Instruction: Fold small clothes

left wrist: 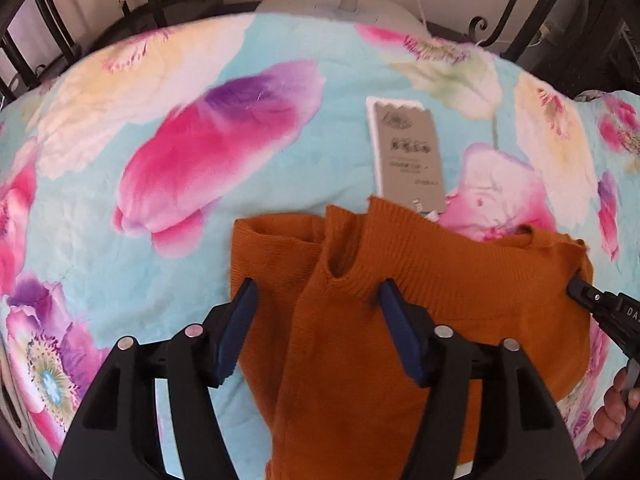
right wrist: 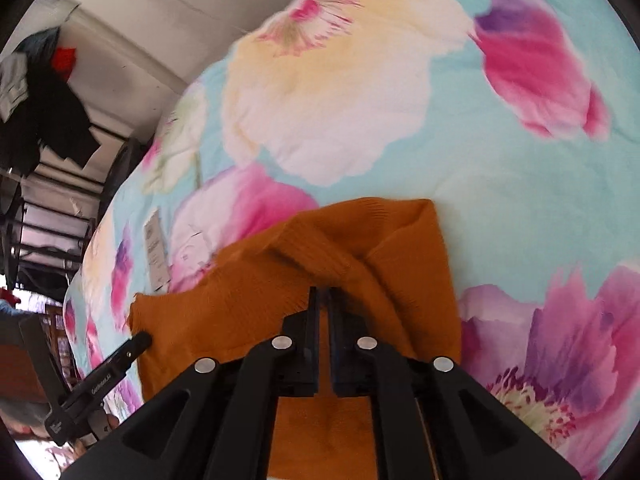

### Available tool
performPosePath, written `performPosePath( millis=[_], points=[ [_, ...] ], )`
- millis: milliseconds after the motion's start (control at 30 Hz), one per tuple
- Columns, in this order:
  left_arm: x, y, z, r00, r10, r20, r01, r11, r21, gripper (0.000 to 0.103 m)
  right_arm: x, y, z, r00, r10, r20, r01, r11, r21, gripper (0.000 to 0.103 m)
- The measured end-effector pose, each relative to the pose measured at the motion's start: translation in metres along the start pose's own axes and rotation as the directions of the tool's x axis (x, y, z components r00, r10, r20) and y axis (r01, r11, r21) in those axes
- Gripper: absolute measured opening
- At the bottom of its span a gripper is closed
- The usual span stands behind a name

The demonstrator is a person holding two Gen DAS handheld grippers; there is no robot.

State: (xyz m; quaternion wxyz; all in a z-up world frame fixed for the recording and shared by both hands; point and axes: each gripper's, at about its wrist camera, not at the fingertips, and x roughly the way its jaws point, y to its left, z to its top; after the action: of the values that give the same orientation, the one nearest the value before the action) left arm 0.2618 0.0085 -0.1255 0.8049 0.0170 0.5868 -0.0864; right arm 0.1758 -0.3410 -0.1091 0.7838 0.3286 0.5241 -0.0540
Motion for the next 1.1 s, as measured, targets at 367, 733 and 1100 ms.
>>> performPosePath(
  millis=[367,733,1100],
  points=[
    [-0.014,-0.035,-0.049,0.999,0.003,-0.051,0.005,0.988,0.155,0.073,-0.012,0.036,-0.042,0.996,0.047,-0.073,-0.057,0.988,-0.146,0.031],
    [-0.014,0.039,-0.068,0.985,0.110,-0.132,-0.118,0.992,-0.054,0.092,-0.033,-0.047,-0.059,0.993,0.081,-0.083,-0.065,0.981,0.185,0.003],
    [-0.076,0.007,-0.105,0.993,0.106,-0.061,-0.101,0.992,0.076,0.092,-0.062,0.000,-0.094,0.994,0.034,-0.100,-0.040,0.997,-0.062,0.027]
  ],
)
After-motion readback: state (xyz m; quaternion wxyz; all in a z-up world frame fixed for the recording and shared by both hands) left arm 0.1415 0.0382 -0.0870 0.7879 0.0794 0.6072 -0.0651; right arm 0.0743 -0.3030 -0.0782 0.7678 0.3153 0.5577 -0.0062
